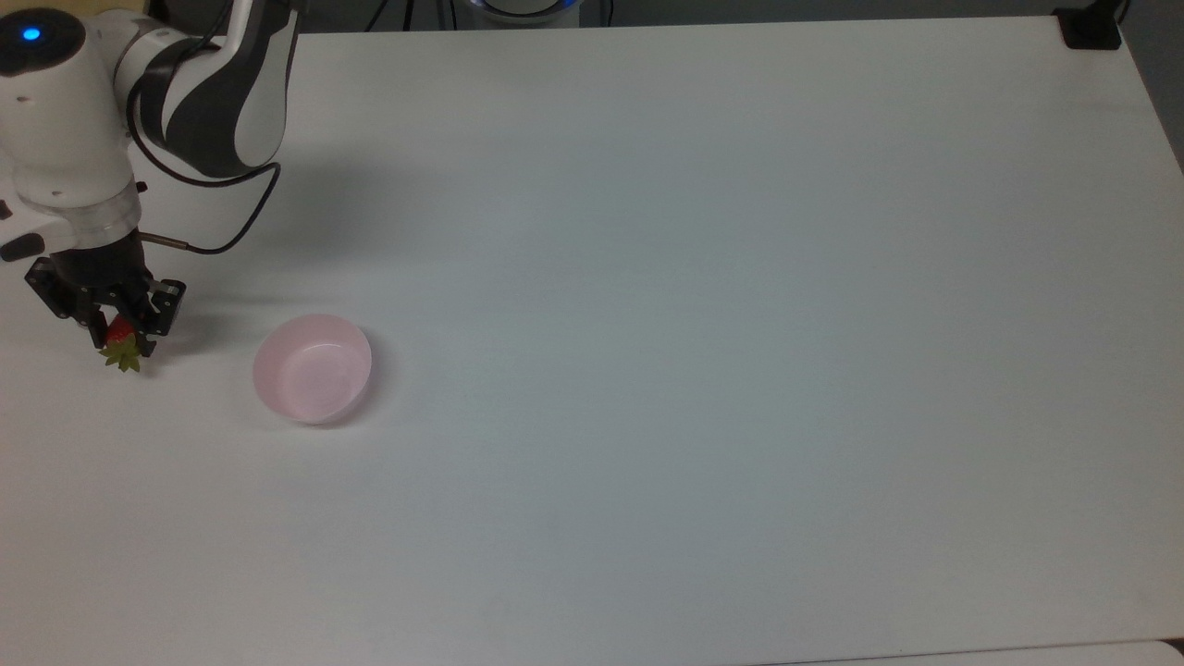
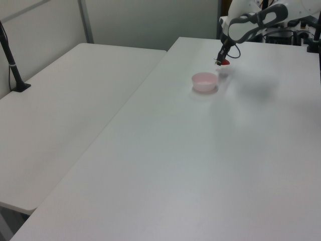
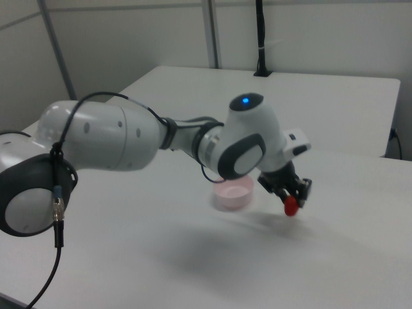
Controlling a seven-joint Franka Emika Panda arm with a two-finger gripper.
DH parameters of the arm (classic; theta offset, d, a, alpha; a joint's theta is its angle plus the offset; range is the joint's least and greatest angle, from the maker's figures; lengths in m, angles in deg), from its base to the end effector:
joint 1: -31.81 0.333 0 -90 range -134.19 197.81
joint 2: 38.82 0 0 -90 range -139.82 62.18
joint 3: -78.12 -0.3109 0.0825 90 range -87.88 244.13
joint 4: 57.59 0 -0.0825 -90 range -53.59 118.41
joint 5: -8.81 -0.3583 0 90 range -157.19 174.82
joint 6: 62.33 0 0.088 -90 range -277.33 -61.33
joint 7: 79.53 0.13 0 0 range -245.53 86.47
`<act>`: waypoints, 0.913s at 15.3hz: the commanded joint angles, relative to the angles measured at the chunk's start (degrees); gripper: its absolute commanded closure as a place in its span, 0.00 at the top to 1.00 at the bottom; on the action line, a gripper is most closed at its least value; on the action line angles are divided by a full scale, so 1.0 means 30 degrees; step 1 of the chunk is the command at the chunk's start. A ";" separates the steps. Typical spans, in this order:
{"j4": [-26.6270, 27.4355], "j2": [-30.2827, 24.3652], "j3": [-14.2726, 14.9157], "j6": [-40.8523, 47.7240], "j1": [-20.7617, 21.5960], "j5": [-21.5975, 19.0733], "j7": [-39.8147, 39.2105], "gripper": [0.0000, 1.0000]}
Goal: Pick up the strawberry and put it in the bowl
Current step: 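Carry the strawberry over the pink bowl and lower it inside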
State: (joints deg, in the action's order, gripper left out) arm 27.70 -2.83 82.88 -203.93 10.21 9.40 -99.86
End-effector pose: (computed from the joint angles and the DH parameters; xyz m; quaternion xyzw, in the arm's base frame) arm 0.6556 -0.3123 0.3304 0.9831 -0.0363 0.1523 0.0945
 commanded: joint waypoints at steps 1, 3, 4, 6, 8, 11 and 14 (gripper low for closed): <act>0.0458 -0.2063 -0.0471 0.2429 0.1335 -0.0224 0.2492 0.24; 0.0575 -0.2359 -0.0471 0.2961 0.2389 -0.0165 0.3781 0.24; 0.0692 -0.2389 -0.0471 0.2963 0.2801 -0.0078 0.4600 0.24; 0.0751 -0.2360 -0.0471 0.2934 0.3621 0.0098 0.5950 0.25; 0.0985 -0.2156 -0.0442 0.2700 0.4063 0.0302 0.6480 0.26; 0.1131 -0.2037 -0.0471 0.2699 0.4006 0.0714 0.6542 0.44; 0.1074 -0.2591 -0.0471 0.2991 0.3947 0.0597 0.6600 1.00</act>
State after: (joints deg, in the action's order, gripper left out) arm 29.59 -7.85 81.16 -195.47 22.06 10.51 -81.18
